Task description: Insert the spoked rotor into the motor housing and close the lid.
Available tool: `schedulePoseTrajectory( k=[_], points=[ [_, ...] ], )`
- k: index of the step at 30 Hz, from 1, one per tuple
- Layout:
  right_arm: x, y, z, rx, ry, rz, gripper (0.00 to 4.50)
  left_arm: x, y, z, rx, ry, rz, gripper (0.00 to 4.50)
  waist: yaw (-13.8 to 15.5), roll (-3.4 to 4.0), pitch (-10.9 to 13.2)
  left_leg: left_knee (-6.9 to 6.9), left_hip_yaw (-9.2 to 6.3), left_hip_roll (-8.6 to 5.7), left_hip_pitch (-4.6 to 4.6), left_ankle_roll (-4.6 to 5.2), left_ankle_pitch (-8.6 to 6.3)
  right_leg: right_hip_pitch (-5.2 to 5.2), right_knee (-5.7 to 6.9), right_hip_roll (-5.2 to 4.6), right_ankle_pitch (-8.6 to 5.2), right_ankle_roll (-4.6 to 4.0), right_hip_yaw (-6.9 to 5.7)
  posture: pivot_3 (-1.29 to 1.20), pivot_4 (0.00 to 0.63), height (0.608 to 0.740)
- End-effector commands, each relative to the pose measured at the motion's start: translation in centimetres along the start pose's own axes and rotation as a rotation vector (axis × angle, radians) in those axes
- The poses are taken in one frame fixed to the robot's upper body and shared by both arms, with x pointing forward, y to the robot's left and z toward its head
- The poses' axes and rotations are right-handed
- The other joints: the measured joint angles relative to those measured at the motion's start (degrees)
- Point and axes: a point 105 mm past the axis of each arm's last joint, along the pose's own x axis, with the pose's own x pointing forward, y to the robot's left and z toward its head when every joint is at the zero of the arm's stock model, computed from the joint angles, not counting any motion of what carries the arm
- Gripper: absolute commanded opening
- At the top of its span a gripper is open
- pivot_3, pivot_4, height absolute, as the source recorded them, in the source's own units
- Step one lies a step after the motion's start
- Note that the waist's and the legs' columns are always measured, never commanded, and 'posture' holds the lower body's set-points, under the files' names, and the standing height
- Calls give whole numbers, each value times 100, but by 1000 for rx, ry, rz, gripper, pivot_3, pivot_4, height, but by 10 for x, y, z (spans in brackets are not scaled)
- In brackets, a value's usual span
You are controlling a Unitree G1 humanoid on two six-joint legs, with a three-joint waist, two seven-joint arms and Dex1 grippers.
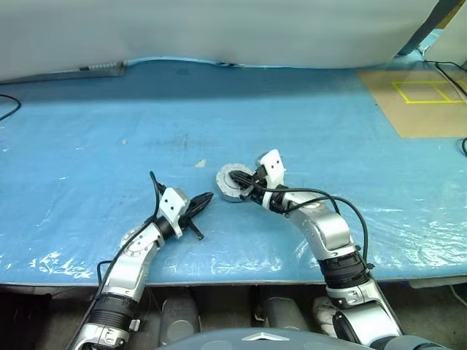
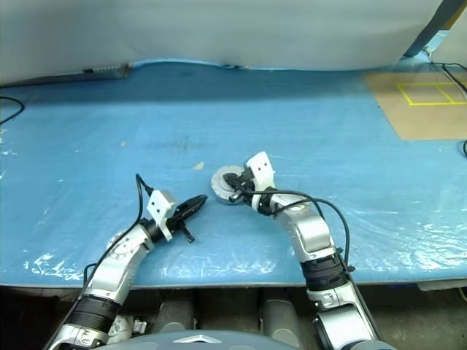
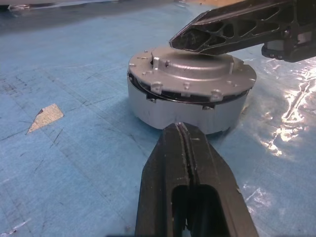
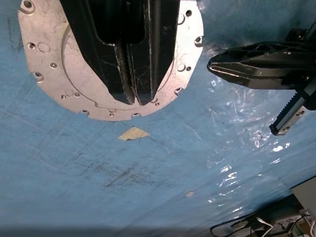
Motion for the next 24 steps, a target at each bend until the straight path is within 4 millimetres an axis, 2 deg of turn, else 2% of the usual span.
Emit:
schedulePoseTrajectory(
  k=[1, 2, 5, 12, 16, 24],
  points=[
    [-9, 4, 25, -85, -61, 32, 33, 3, 1, 13, 22, -40, -3, 0, 1, 0, 0, -2, 0, 0, -1, 0, 0, 0, -1, 0, 0, 0, 0, 0, 150, 740],
    [-11, 3, 27, -101, -61, 35, 33, 3, 1, 13, 22, -40, -2, 0, 2, 0, 0, -3, 0, 0, -1, 0, 0, 0, -2, 1, 0, 0, 0, 0, 150, 740],
    [-17, 0, 30, -128, -50, 43, 622, 2, 0, 13, 21, -40, -1, 0, 2, 0, 0, -4, 0, 1, -1, 0, 0, 0, -4, 2, 0, 1, 0, 0, 150, 740],
    [-22, -8, 22, -181, -5, 41, 3039, 1, -4, 12, 22, -45, -3, 0, -4, 0, 0, -3, 0, 1, 1, 0, 0, 0, -2, 3, 0, 1, 0, 0, 150, 740],
    [-16, -17, 14, -190, 20, 4, 4474, 1, -4, 13, 41, -51, 4, 0, -3, 0, 0, -2, 0, 1, -1, 0, 0, 0, -2, 2, 0, 1, 0, 0, 150, 740],
    [-6, -12, 5, -187, 35, 24, 4474, -1, -1, 14, 64, -76, 43, 0, -6, 0, 0, -2, 0, 1, -1, 0, 0, 0, -2, 2, 0, 0, 0, 0, 150, 740]
  ],
)
